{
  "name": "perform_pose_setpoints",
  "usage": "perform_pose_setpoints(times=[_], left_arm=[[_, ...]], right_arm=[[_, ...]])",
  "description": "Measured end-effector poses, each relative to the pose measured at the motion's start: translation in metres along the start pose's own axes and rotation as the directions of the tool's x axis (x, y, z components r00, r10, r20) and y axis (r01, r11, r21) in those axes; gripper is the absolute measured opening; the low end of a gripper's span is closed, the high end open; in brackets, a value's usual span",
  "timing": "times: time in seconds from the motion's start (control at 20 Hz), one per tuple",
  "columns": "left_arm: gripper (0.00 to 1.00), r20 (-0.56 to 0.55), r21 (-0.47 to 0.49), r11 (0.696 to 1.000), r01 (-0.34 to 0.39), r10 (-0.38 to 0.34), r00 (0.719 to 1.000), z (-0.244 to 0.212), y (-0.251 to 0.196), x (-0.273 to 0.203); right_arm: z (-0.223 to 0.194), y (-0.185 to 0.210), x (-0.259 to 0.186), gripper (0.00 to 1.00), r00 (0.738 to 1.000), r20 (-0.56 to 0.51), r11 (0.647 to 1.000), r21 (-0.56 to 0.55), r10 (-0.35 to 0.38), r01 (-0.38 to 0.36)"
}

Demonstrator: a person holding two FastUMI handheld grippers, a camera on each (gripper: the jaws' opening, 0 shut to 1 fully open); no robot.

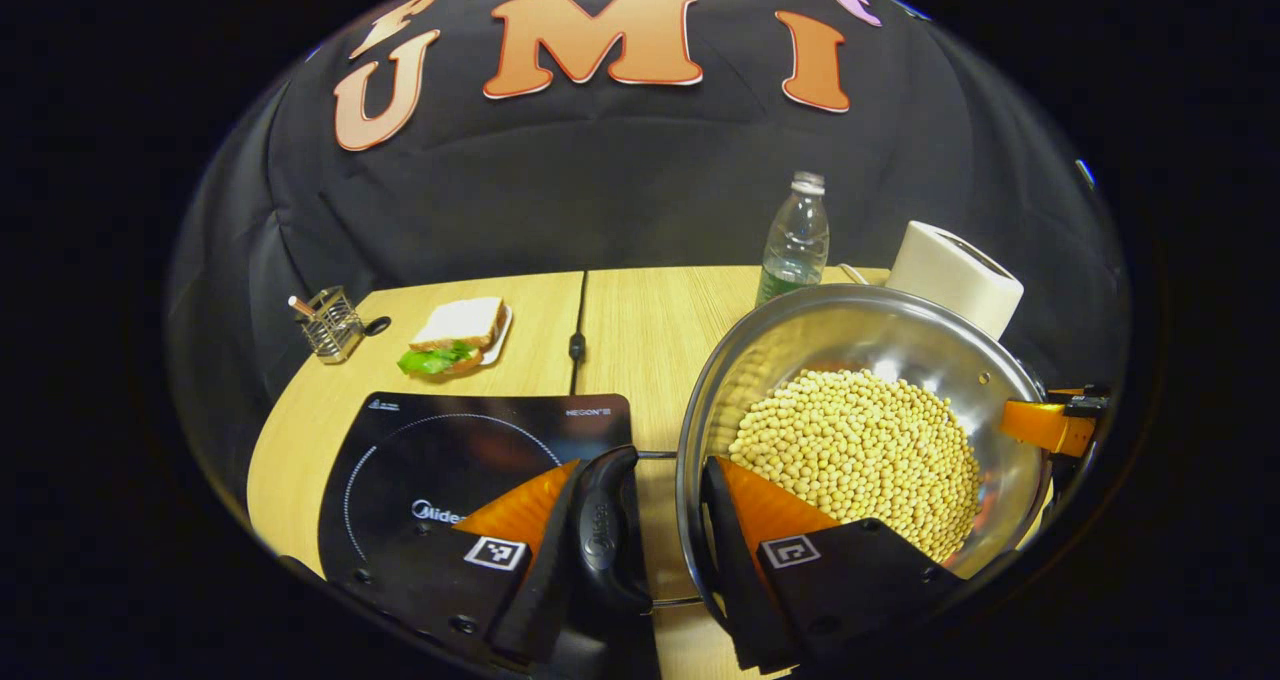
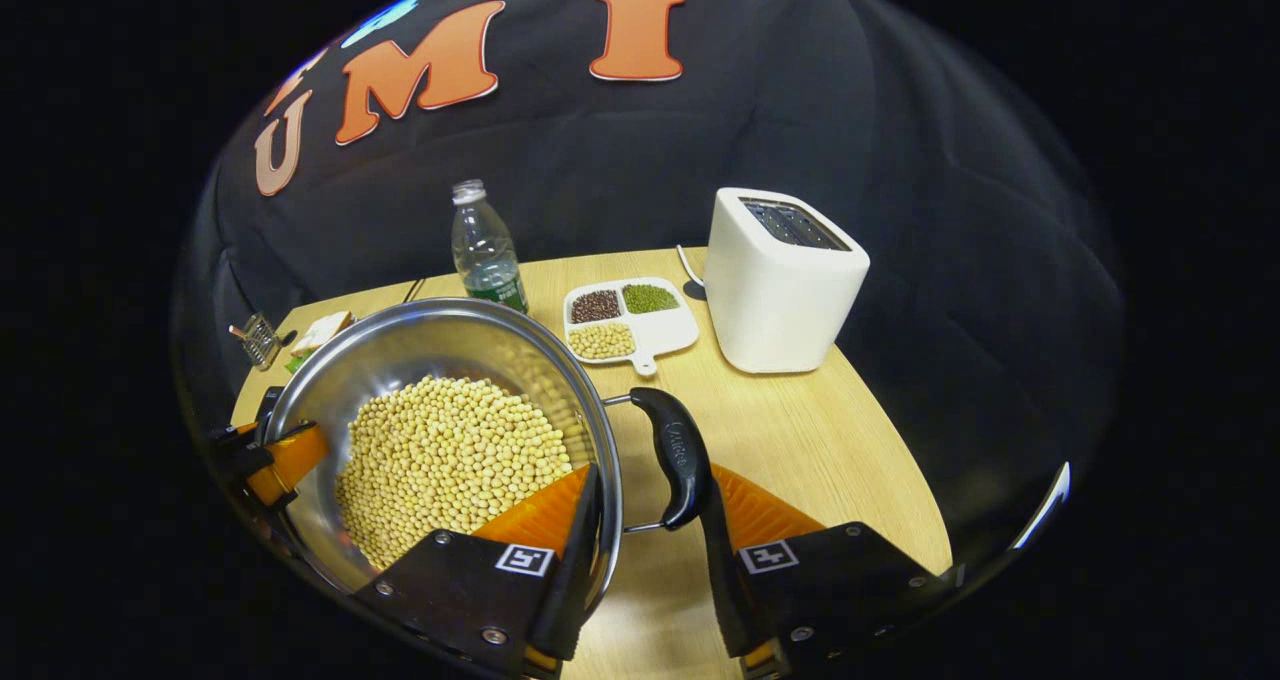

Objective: First push the handle of the pot to place it horizontally, then grasp the pot with both hands and set it on the induction cooktop.

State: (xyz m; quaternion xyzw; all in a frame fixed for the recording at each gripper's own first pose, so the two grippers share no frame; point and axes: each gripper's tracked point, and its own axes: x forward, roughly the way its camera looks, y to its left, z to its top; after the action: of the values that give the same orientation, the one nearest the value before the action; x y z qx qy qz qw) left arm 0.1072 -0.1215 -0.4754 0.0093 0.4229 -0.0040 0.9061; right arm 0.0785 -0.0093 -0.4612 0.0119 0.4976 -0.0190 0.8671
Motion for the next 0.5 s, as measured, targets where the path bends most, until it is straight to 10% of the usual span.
perform_pose_setpoints(times=[0.5], left_arm=[[0.68, 0.030, -0.022, 0.999, -0.046, 0.047, 0.998, 0.012, 0.069, -0.033]], right_arm=[[0.018, 0.066, -0.031, 0.53, 0.998, 0.029, 0.998, -0.039, 0.054, -0.053]])
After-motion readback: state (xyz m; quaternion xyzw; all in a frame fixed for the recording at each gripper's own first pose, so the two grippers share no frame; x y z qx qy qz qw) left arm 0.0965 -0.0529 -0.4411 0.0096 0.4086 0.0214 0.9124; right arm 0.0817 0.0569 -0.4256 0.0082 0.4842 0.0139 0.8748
